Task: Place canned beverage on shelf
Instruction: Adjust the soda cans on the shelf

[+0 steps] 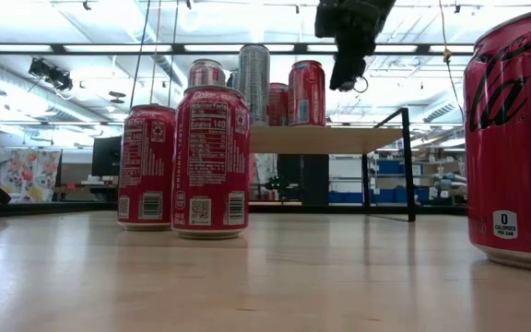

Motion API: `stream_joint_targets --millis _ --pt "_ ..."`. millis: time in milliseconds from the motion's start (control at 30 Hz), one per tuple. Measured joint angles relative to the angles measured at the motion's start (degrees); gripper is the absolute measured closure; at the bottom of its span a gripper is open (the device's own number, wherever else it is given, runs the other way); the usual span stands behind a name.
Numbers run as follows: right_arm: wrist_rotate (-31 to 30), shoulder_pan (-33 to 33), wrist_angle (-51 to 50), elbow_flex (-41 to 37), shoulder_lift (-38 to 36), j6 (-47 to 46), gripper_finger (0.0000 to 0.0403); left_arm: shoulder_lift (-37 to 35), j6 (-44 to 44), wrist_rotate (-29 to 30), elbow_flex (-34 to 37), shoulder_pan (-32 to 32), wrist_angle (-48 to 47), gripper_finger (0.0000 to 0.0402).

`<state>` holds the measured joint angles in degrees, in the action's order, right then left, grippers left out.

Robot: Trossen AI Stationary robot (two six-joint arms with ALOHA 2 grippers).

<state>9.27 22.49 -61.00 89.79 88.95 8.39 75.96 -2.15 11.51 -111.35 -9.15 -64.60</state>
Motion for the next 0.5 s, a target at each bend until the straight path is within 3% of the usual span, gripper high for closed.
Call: stream_joint_targets --millis 233,500 --pt "-2.1 -0.8 6.2 -5.4 0.1 -6.9 0.0297 0.0 0.0 0.0 0.0 0.0 0.0 0.0114" --pt "-6.8 -1.4 14.0 -8.5 0.1 -5.9 0.0297 0.0 0.0 0.0 0.0 0.0 -0.1 0.0114"
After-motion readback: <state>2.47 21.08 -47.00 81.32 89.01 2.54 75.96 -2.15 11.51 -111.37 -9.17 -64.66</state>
